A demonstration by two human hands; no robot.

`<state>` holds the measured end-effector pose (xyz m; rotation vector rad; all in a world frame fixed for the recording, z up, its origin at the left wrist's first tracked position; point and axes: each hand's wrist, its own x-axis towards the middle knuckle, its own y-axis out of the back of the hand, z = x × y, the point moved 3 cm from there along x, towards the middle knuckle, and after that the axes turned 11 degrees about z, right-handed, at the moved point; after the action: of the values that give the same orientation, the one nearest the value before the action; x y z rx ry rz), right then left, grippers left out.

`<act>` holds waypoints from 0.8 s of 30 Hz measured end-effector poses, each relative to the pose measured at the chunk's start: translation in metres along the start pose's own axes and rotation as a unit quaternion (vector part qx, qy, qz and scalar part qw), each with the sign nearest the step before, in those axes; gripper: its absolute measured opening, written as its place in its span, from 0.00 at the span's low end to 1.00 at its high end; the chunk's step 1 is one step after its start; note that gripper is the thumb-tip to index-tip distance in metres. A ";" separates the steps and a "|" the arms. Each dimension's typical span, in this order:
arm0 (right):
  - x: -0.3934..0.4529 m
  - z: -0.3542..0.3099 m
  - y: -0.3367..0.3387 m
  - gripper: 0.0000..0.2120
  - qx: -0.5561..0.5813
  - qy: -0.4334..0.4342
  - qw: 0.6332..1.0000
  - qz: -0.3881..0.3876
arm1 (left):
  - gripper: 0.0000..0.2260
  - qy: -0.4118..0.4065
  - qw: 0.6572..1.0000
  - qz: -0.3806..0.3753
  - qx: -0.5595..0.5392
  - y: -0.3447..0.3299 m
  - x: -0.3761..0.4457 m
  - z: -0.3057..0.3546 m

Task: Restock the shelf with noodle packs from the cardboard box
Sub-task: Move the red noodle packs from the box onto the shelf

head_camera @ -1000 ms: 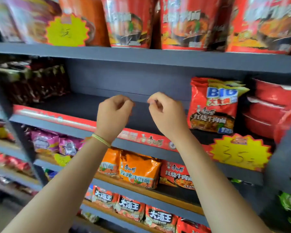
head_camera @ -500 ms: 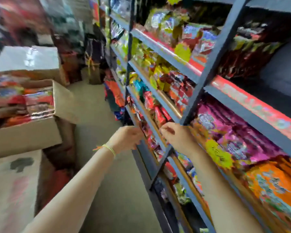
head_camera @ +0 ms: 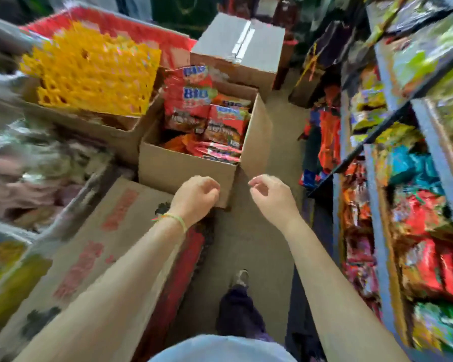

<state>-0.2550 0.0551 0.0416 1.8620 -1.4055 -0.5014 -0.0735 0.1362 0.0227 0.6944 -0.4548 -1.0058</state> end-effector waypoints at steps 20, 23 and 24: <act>0.230 0.011 -0.121 0.05 -0.174 0.194 0.946 -0.191 | 0.34 0.198 0.979 0.047 0.031 -0.039 0.181 -0.052; 0.242 0.006 -0.108 0.05 -0.011 0.122 0.979 -0.163 | 0.33 0.240 0.957 0.073 -0.142 -0.029 0.184 -0.052; 0.247 0.000 -0.101 0.06 0.054 0.096 0.981 -0.158 | 0.33 0.246 0.949 0.076 -0.185 -0.024 0.185 -0.050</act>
<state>-0.1098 -0.1634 -0.0046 2.1743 -1.0335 -0.3910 0.0313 -0.0200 -0.0237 0.5354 0.1169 -0.7107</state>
